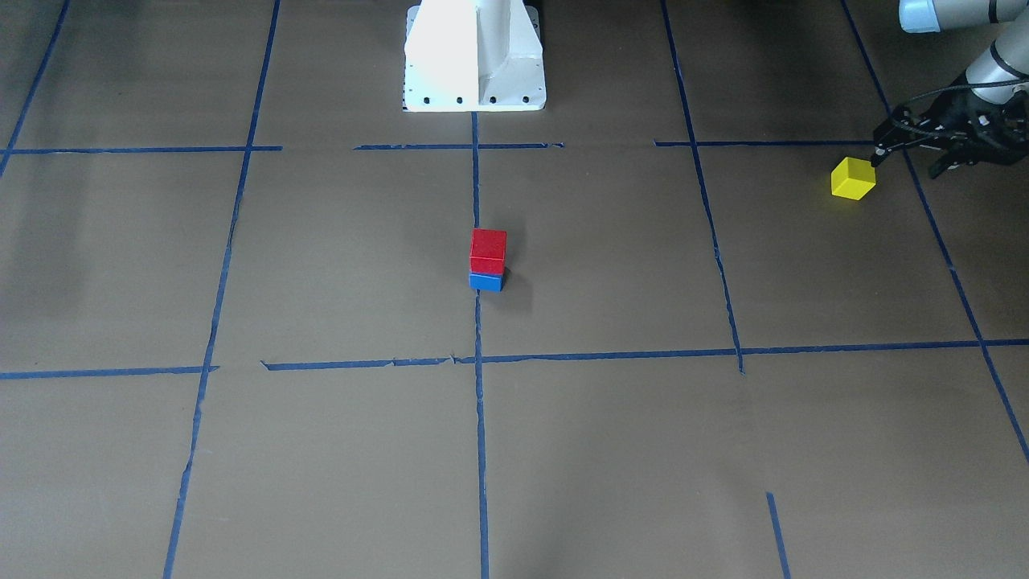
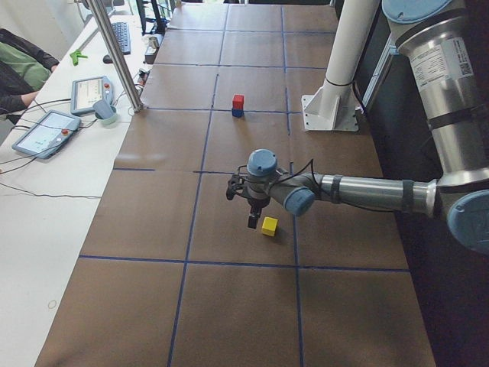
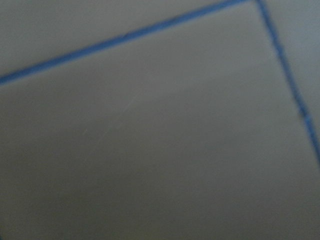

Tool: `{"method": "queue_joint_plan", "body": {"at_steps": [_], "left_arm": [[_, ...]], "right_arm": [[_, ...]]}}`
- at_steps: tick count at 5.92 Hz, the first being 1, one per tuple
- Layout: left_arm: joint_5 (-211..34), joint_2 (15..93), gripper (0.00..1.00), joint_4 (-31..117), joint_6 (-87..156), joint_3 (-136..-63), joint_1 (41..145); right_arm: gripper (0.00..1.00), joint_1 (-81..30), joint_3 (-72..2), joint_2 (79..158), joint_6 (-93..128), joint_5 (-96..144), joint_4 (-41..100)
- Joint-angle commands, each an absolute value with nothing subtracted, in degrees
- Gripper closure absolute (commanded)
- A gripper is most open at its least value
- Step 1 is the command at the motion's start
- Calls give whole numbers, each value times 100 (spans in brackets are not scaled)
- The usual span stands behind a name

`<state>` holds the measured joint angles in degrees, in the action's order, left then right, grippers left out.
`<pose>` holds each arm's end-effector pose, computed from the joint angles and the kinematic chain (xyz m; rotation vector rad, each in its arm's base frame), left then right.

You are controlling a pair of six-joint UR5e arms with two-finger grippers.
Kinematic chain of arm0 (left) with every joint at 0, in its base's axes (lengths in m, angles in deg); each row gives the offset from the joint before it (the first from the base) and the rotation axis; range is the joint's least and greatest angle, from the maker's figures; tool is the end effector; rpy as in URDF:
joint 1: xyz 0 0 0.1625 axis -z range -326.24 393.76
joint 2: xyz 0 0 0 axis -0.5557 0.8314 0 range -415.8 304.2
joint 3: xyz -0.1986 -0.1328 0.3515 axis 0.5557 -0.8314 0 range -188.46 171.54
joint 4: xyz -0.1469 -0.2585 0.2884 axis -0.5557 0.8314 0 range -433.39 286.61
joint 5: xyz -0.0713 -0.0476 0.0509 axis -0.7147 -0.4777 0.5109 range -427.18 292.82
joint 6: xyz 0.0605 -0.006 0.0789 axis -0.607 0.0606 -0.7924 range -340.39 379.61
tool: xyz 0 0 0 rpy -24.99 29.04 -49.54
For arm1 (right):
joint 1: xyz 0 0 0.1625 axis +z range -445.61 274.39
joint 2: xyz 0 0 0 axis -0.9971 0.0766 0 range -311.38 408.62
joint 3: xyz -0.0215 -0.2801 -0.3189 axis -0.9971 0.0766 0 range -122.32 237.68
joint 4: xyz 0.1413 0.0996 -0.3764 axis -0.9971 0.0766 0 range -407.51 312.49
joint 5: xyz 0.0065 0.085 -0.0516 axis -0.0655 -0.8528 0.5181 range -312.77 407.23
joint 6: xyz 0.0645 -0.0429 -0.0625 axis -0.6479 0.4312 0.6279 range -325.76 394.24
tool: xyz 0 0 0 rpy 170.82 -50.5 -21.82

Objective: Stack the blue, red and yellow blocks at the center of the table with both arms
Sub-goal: 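Reach the left gripper down over the yellow cube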

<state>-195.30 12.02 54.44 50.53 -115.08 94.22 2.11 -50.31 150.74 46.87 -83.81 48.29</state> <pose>0.1130 -0.3451 0.6072 0.1424 0.8317 0.1646 0.0519 -0.4031 0.6128 0.0660 -0.7153 -0.2494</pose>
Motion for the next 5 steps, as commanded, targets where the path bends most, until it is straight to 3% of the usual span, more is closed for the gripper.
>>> {"method": "queue_joint_plan", "body": {"at_steps": [1,5], "left_arm": [[-19315,994,0,6782,5816,-10859,9353],[-18859,986,0,6916,6617,-11024,8451]], "right_arm": [[0,211,-5033,15075,4690,-8381,4829],[0,211,-5034,15084,4690,-8381,4829]]}}
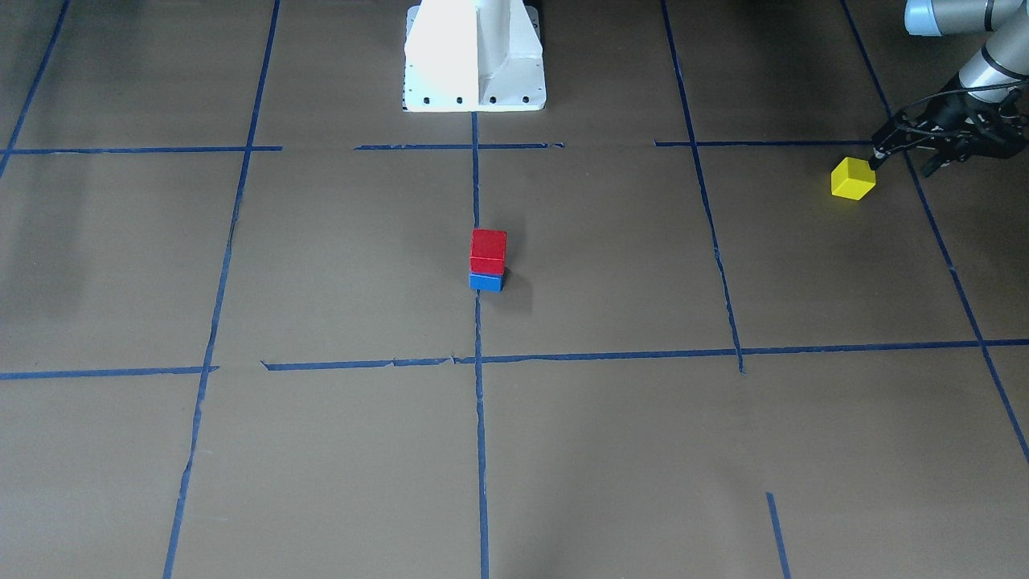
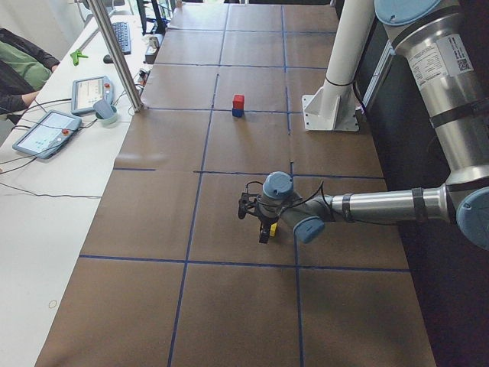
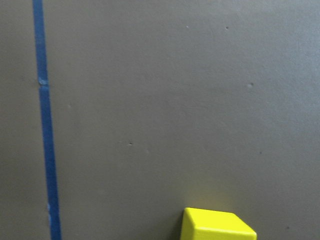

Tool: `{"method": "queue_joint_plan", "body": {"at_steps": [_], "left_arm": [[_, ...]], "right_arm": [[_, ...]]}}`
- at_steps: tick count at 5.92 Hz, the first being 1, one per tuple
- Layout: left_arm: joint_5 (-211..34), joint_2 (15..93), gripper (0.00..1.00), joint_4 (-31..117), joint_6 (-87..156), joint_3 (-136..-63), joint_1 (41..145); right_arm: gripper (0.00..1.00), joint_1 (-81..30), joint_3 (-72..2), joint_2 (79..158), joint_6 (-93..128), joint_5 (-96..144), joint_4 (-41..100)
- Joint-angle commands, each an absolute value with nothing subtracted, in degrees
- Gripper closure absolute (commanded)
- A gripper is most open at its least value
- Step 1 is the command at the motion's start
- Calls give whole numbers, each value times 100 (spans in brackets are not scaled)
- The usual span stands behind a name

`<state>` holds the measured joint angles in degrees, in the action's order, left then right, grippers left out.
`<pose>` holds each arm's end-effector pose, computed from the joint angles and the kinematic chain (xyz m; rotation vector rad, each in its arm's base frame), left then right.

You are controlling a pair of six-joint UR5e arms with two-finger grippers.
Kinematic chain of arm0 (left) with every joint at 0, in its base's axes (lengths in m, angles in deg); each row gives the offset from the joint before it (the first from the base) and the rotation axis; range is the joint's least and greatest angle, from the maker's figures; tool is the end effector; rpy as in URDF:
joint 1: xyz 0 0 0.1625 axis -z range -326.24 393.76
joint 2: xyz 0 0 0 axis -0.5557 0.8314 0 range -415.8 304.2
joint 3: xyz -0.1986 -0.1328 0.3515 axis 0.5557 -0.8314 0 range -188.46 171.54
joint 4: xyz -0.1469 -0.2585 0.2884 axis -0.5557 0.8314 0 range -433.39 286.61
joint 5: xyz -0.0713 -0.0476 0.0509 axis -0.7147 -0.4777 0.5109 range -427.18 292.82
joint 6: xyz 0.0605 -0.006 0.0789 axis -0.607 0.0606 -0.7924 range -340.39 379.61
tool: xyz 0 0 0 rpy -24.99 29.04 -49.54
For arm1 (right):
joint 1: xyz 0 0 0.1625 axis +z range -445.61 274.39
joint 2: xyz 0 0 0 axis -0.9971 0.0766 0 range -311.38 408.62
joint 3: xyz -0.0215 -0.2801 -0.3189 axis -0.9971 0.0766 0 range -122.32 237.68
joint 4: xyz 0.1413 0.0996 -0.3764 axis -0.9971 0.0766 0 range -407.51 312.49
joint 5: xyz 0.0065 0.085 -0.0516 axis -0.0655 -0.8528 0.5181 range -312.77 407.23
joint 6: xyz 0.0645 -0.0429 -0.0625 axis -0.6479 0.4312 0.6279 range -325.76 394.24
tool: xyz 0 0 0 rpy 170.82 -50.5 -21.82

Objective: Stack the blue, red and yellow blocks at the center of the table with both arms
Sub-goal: 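Reach the left gripper down over the yellow cube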

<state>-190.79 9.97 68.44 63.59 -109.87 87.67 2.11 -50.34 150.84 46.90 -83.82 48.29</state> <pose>0.1357 -0.3189 0.6389 0.1434 0.8550 0.0706 0.0519 -0.4023 0.6132 0.0650 -0.7155 -0.2495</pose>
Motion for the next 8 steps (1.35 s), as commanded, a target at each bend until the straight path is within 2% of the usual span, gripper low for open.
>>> {"method": "queue_joint_plan", "body": {"at_steps": [1,6,7,8], "left_arm": [[-18839,959,0,6943,6593,-11024,8387],[-18531,1142,0,6943,6558,-10683,7639],[-18531,1196,33,6935,6567,-10673,7526],[-18531,1231,86,6935,6558,-10681,7525]], "right_arm": [[0,211,-5034,15084,4690,-8381,4829],[0,211,-5016,15093,4690,-8381,4829],[0,211,-5016,15101,4698,-8381,4829],[0,211,-5016,15102,4698,-8373,4829]]}}
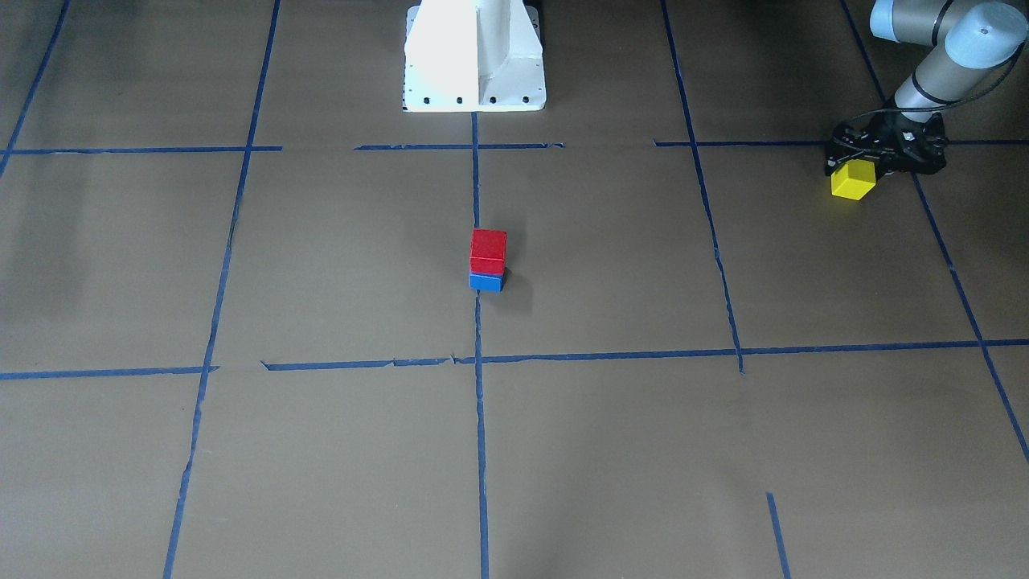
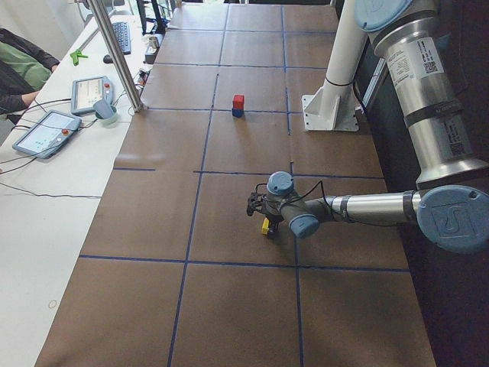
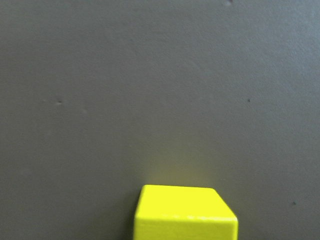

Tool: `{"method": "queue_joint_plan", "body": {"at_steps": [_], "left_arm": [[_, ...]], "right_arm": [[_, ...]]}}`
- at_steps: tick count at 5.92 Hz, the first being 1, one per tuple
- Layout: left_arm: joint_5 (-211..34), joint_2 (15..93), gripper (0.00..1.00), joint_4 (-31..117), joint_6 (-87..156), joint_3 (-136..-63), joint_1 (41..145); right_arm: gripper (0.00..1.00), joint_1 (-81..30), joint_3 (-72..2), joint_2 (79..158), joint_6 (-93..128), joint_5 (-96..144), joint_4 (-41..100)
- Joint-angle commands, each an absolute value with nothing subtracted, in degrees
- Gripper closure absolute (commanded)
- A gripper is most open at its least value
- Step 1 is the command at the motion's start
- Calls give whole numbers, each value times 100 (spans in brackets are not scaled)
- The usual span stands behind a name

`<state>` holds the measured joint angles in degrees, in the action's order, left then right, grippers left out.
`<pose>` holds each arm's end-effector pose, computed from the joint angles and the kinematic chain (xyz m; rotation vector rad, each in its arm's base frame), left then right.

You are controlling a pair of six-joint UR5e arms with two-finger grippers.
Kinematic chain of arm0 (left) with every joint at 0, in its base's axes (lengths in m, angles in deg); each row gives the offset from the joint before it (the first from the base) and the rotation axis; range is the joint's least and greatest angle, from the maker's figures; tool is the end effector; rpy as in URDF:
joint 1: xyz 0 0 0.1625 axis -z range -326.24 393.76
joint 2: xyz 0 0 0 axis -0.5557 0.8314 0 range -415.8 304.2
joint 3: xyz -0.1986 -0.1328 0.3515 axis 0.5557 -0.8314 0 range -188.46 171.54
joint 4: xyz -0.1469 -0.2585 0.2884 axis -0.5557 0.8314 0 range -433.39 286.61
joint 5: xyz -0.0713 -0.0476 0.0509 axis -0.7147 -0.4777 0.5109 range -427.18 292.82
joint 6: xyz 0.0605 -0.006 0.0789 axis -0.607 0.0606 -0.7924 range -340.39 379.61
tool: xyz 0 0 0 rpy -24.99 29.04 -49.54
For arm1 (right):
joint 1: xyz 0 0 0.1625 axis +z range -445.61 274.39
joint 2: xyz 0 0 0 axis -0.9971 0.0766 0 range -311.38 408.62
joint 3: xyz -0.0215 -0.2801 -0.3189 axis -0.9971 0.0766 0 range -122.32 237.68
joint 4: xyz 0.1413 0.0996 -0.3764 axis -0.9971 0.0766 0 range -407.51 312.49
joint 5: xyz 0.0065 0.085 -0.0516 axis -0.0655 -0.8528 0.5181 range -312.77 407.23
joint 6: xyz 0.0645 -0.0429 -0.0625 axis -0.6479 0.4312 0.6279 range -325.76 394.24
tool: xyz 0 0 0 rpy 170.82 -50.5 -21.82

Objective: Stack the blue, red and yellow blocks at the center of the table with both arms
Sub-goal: 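Close the left gripper on the yellow cube and lift it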

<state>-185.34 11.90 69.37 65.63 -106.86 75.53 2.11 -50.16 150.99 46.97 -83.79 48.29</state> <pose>0.2051 -0.2989 0.6559 0.1060 0.8085 0.2030 0.0520 -0.4010 0.6158 0.0599 -0.7154 -0.2486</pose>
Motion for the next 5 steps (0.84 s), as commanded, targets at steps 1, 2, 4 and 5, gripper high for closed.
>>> {"method": "queue_joint_plan", "body": {"at_steps": [1,2,4,5], "left_arm": [[-18531,1310,95,6926,6558,-10734,7525],[-18540,1363,95,6900,6567,-10952,7525],[-18557,1896,95,6220,6628,-11434,7551],[-18549,2665,95,4674,6637,-11933,7551]], "right_arm": [[0,211,-5007,15102,4698,-8373,4829],[0,211,-5016,15102,4690,-8381,4829],[0,211,-5016,15093,4690,-8381,4829],[0,211,-5025,15093,4690,-8381,4829]]}}
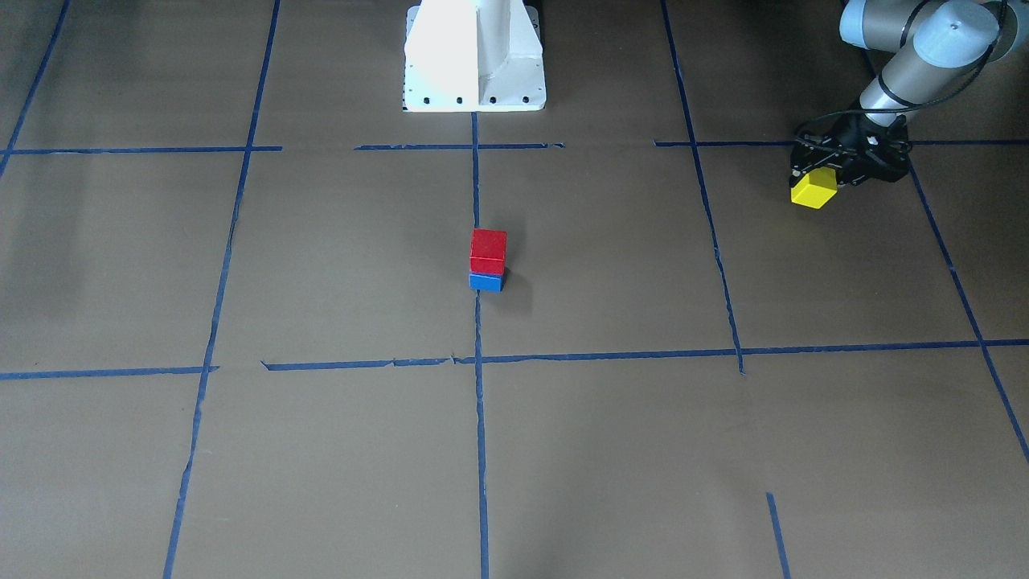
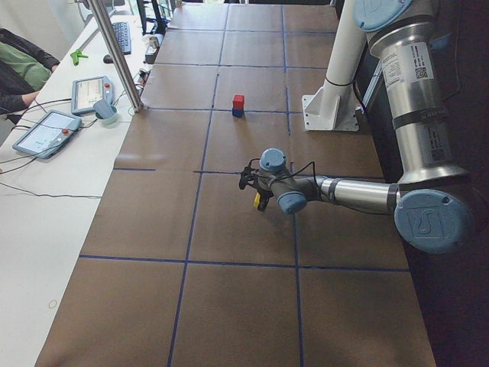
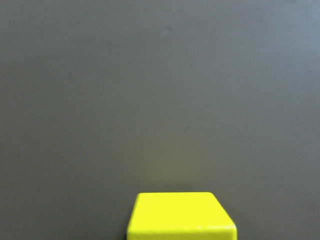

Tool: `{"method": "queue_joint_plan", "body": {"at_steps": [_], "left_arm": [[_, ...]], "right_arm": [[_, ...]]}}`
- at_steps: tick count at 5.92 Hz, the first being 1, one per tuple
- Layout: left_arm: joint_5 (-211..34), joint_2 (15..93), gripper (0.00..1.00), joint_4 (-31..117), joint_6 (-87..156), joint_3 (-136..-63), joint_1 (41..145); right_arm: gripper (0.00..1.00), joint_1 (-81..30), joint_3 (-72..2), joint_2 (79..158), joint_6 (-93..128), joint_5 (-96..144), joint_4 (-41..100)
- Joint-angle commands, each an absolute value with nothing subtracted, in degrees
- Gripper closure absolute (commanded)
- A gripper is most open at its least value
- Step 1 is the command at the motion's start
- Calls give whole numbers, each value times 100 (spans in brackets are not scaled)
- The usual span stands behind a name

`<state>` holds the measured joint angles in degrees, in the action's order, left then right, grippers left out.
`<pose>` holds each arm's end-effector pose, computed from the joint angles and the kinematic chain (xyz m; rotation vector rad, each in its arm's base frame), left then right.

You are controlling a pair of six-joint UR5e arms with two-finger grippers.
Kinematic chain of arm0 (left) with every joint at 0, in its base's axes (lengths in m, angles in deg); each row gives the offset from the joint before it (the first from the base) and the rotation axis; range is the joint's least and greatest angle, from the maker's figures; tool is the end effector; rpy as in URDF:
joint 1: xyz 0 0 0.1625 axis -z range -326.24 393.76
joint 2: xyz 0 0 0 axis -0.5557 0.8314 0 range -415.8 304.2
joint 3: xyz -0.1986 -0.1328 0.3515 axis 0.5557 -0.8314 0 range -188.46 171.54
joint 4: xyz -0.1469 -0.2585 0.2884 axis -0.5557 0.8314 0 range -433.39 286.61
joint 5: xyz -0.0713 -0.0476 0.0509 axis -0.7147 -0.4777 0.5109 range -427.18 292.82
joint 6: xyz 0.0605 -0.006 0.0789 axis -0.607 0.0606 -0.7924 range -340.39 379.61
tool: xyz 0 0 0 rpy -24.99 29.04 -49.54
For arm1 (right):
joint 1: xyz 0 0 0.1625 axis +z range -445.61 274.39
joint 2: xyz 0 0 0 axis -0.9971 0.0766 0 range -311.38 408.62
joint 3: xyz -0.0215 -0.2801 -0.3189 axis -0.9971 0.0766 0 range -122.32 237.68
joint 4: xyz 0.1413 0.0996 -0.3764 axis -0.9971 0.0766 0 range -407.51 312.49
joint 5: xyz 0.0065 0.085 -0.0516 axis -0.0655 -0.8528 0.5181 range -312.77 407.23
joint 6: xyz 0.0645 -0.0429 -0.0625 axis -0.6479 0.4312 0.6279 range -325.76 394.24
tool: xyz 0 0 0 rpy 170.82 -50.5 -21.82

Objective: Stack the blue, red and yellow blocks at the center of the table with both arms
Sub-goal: 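Carry the yellow cube with the left gripper above the red cube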

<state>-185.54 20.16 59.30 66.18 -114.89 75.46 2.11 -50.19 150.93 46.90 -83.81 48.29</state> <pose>0.2573 -0.3444 0.5499 0.1759 0.8848 0.2227 0.0519 -0.4015 0.6151 0.0610 -0.7157 -0.2480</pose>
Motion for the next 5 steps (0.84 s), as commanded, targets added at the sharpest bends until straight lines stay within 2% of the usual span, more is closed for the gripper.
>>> {"method": "queue_joint_plan", "body": {"at_steps": [1,3,4,5], "left_arm": [[-18540,3787,95,3179,6646,-12138,7551],[-18453,6369,95,147,6716,-12018,7194],[-18095,7313,95,-120,7334,-11478,6973],[-17996,8279,95,-88,7845,-10559,6727]], "right_arm": [[0,211,-5025,15093,4690,-8381,4829],[0,211,-5016,15093,4690,-8381,4829],[0,211,-5016,15093,4690,-8381,4829],[0,211,-5016,15093,4690,-8381,4829]]}}
